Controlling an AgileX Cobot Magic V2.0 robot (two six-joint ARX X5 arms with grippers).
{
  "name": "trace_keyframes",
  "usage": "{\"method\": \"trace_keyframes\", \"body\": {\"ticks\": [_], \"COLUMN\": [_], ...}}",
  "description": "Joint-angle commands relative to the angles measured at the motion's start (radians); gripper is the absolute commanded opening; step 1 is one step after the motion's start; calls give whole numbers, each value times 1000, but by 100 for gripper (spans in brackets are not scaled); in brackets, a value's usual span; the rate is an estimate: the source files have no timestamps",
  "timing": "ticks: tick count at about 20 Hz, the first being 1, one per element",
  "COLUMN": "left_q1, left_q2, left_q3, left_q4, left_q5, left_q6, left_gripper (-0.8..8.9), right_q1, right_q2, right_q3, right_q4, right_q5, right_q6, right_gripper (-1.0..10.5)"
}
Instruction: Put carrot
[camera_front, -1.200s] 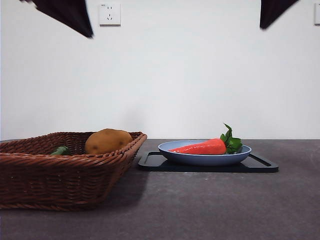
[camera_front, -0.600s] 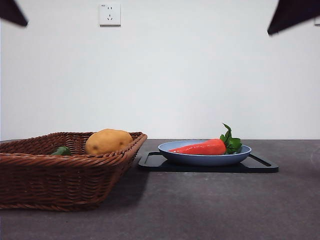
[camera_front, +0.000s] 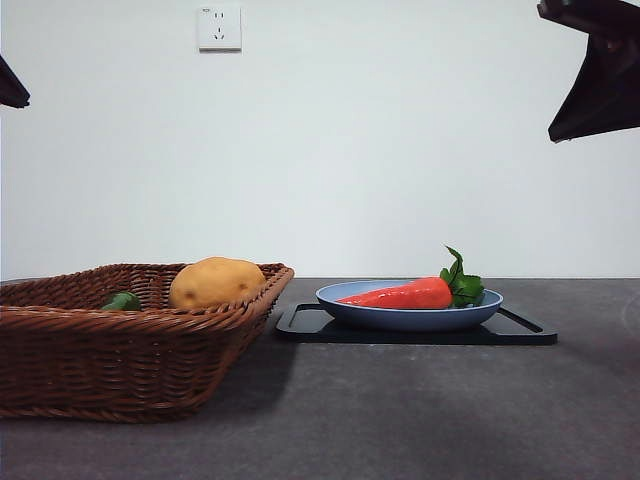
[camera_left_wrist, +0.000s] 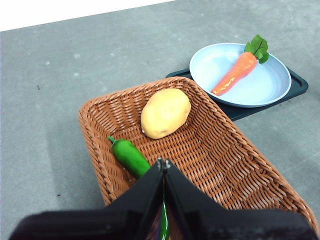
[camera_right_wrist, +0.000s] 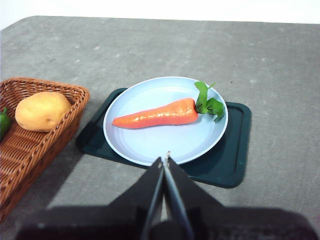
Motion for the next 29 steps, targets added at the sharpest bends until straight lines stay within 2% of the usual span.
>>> {"method": "trace_keyframes", "body": {"ticks": [1,4,8,12,15,22,29], "left_q1": [-3,-6,7,113,203,266,266], "left_q2": [4,-16,-220,-452,-552,-595,-610], "left_q3": [11,10,-3,-112,-249,-505,-555], "left_q4": [11,6,4,37,80,195,184], "left_q5": [-2,-3,-2,-22,-55,-55,-54], "left_q6": [-10,-10,18,52,51,47,10], "left_gripper": [8,8,8,8,8,8,8], "right_q1": [3,3,3,3,3,3,3], "right_q2": [3,3,4,4,3,3,3], "right_q3": [10,10,10,10,10,10,10], "right_q4": [12,12,12,12,12,12,12], "right_q5": [4,5,4,4,4,4,4], "right_q6": [13,13,13,13,14,13,13], "right_gripper": [4,4,4,4,4,4,4]}}
